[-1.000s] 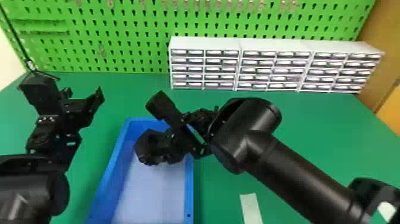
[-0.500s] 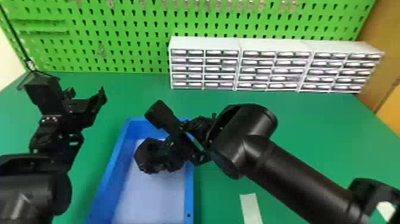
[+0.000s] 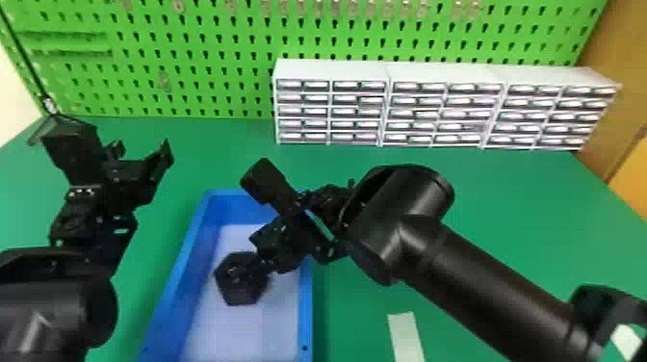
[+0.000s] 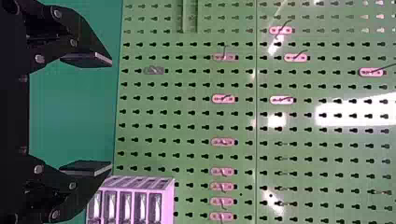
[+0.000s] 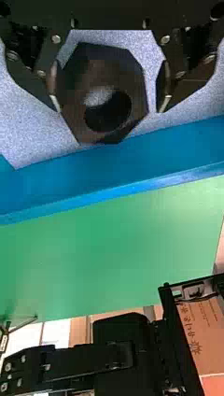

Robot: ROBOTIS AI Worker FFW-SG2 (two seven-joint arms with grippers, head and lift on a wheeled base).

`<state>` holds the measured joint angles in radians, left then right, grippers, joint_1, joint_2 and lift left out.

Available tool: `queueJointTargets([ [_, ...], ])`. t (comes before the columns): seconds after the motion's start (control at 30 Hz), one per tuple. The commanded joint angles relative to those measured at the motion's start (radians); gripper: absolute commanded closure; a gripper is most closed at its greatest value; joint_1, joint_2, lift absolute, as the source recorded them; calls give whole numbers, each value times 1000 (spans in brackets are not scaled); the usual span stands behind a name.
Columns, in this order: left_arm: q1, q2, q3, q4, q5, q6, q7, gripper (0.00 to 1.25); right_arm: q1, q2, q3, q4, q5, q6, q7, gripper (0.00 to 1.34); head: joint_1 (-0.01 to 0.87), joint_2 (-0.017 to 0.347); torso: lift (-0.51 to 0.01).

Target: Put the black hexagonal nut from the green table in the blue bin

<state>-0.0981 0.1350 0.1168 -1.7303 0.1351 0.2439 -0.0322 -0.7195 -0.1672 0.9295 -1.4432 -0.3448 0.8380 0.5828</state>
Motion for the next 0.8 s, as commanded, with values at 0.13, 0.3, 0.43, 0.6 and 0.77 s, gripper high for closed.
queueJointTargets([
  [0.13,0,0,-2,0,0,0,0,472,0,-2,-6,1,6,0,0,334,686,28,-96],
  [0.3,0,0,-3,0,0,0,0,472,0,-5,-6,1,7,-2,0,334,686,28,-96],
  [0.43,0,0,-3,0,0,0,0,472,0,-5,-6,1,7,-2,0,334,686,28,-96],
  [0.6,1,0,-3,0,3,0,0,472,2,-6,-12,1,7,-2,0,334,686,28,-96],
  [0.77,5,0,-2,0,6,-2,0,472,6,-9,-43,1,10,-3,2,334,686,28,-96],
])
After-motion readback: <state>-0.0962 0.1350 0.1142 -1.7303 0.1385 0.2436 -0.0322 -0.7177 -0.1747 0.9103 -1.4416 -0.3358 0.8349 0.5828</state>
